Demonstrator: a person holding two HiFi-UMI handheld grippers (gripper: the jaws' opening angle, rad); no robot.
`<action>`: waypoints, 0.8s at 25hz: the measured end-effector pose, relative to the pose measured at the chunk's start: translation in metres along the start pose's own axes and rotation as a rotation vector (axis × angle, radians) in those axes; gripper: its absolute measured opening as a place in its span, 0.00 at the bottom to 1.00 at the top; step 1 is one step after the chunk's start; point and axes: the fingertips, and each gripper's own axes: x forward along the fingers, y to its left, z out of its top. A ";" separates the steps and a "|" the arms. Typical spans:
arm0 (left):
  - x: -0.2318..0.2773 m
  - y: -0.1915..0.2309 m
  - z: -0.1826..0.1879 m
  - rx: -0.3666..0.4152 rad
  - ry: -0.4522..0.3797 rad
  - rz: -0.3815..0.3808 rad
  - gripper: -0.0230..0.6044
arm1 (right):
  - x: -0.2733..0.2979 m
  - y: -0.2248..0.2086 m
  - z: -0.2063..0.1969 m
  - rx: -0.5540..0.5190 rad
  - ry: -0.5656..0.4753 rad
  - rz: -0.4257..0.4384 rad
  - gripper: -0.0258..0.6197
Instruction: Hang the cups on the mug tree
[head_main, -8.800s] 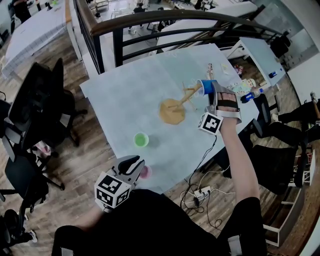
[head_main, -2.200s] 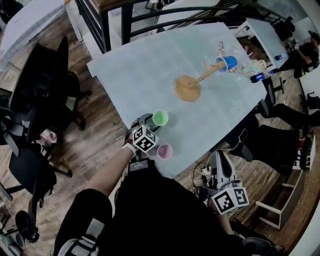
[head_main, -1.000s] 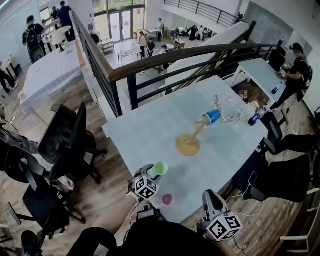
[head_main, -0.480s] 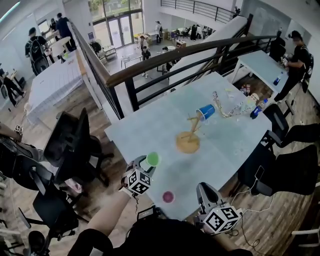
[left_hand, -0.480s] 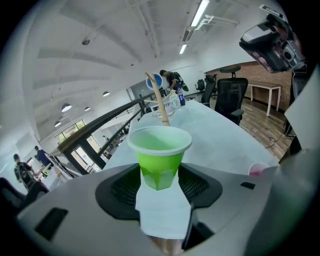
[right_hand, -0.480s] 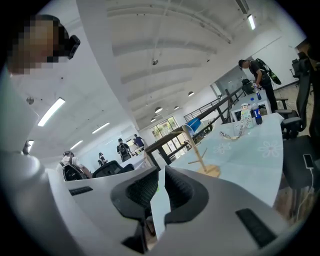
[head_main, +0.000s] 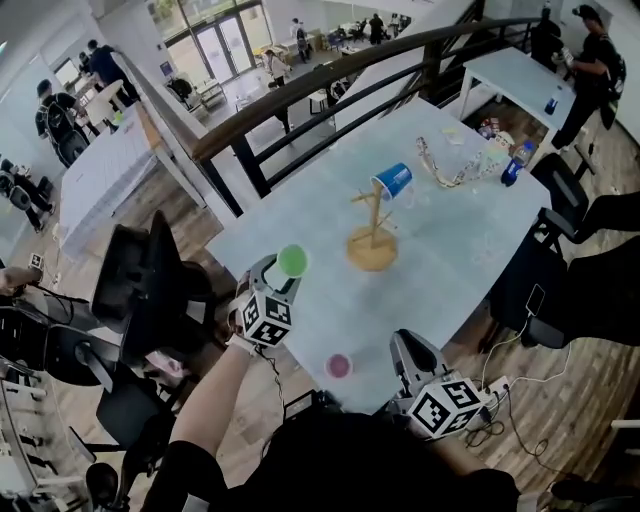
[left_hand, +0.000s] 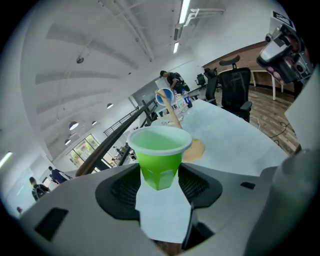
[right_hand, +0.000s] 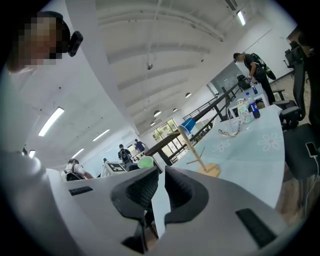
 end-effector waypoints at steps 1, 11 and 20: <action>0.003 0.002 0.007 0.021 0.005 0.011 0.43 | -0.001 -0.004 -0.001 0.010 -0.001 0.003 0.13; 0.024 0.027 0.059 0.213 0.102 0.115 0.43 | -0.005 -0.023 -0.009 0.083 -0.013 0.031 0.13; 0.053 0.034 0.107 0.428 0.182 0.160 0.43 | -0.008 -0.042 -0.019 0.076 -0.017 0.045 0.13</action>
